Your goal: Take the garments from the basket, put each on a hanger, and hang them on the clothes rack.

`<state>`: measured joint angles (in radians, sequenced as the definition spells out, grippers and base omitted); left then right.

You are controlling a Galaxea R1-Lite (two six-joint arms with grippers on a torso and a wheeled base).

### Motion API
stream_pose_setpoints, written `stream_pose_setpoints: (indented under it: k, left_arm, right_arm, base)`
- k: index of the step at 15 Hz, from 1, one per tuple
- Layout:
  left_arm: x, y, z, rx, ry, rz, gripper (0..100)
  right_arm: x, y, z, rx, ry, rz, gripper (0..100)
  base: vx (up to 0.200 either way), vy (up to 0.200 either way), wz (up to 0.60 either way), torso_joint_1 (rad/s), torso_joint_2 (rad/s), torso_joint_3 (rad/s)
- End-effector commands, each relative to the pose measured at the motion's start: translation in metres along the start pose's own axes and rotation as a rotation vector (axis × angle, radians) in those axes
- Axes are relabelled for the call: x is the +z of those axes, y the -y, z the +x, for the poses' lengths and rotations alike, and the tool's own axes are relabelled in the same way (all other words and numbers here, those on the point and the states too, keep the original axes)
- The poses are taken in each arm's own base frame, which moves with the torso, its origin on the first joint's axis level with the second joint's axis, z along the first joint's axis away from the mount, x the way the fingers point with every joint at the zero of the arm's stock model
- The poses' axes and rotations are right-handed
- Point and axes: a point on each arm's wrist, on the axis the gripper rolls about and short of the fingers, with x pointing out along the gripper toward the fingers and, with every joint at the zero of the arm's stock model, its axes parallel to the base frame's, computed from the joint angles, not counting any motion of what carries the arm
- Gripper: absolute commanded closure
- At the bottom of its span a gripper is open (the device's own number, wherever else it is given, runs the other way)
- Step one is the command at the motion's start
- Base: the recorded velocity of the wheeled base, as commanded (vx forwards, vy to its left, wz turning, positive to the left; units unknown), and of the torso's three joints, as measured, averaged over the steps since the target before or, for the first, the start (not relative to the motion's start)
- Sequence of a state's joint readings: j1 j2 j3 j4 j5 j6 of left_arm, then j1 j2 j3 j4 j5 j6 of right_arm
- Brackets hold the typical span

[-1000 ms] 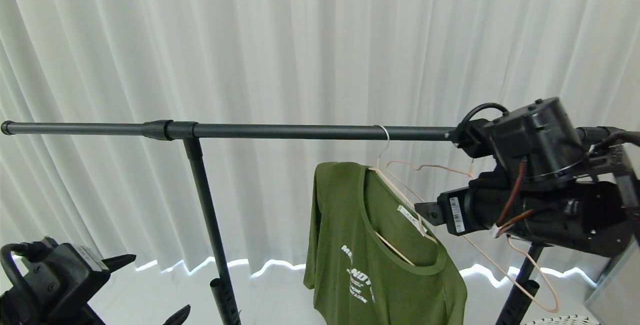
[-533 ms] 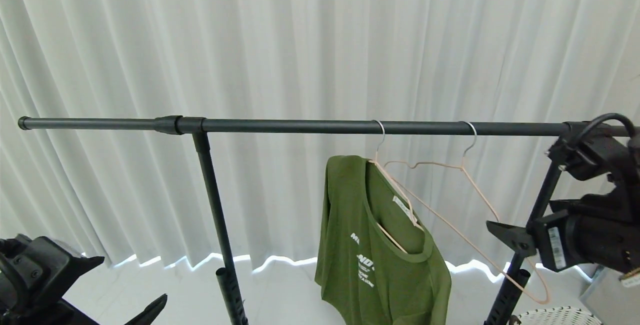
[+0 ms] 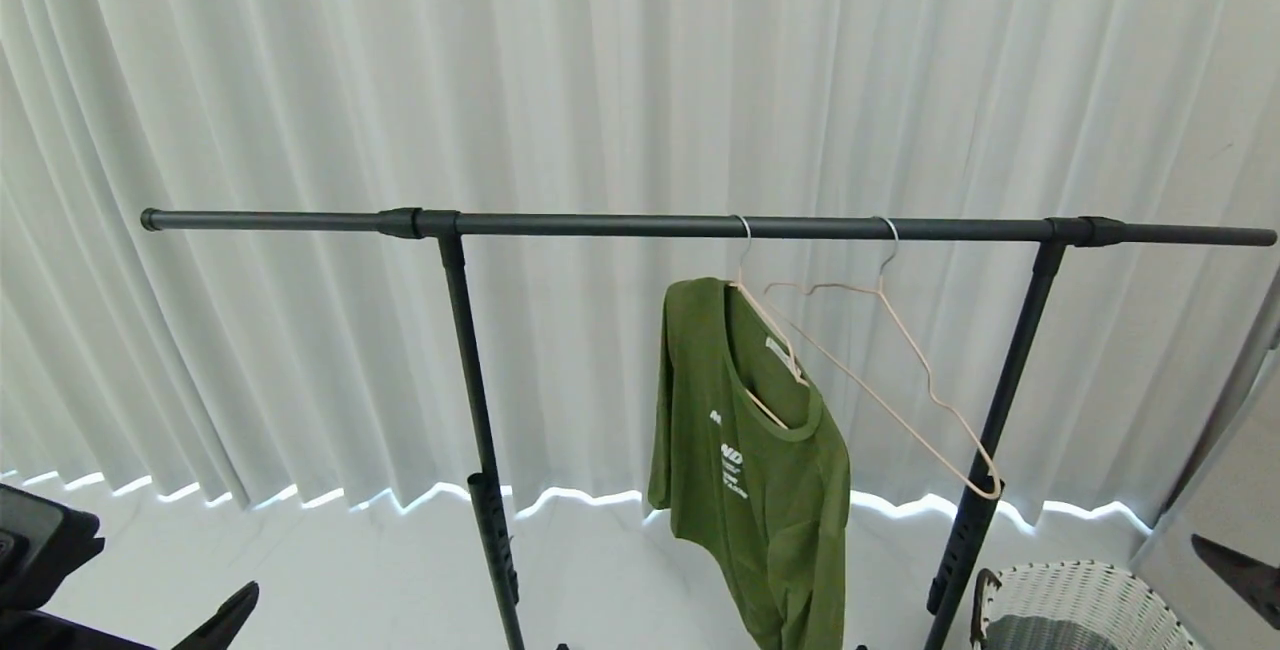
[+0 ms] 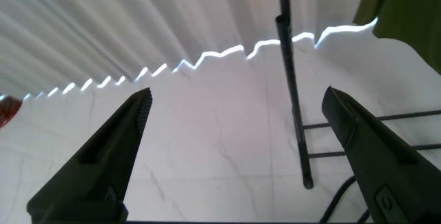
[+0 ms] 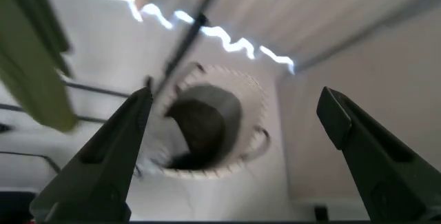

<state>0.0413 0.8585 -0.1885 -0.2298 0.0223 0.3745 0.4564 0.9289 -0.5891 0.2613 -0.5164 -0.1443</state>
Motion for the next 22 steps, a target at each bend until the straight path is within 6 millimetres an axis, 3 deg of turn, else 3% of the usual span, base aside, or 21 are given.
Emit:
stream_pose_setpoints:
  k: [1,5,15,22]
  left_arm:
    - [-0.002,-0.003,-0.004,0.054,0.005,-0.030,0]
    - [-0.005,-0.003,-0.006,0.066,0.002,-0.034,0]
    - [-0.008,-0.002,-0.011,0.075,0.024,-0.033,0]
    - [-0.008,-0.002,-0.010,0.065,0.023,-0.027,0]
  right_arm:
    - [-0.027,0.013,-0.014,-0.099,0.010,0.054,0]
    - [-0.046,0.015,-0.020,-0.155,0.001,0.074,0]
    - [-0.057,0.010,-0.015,-0.154,-0.038,0.040,0]
    - [-0.064,0.008,-0.011,-0.164,-0.083,0.037,0]
  base:
    - [-0.200,0.000,0.00,0.007,0.00,-0.002]
    - [-0.150,0.000,0.00,-0.001,0.00,0.004]
    - [0.000,0.000,0.00,-0.003,0.01,0.005]
    - [0.000,0.000,0.00,-0.203,0.46,0.249]
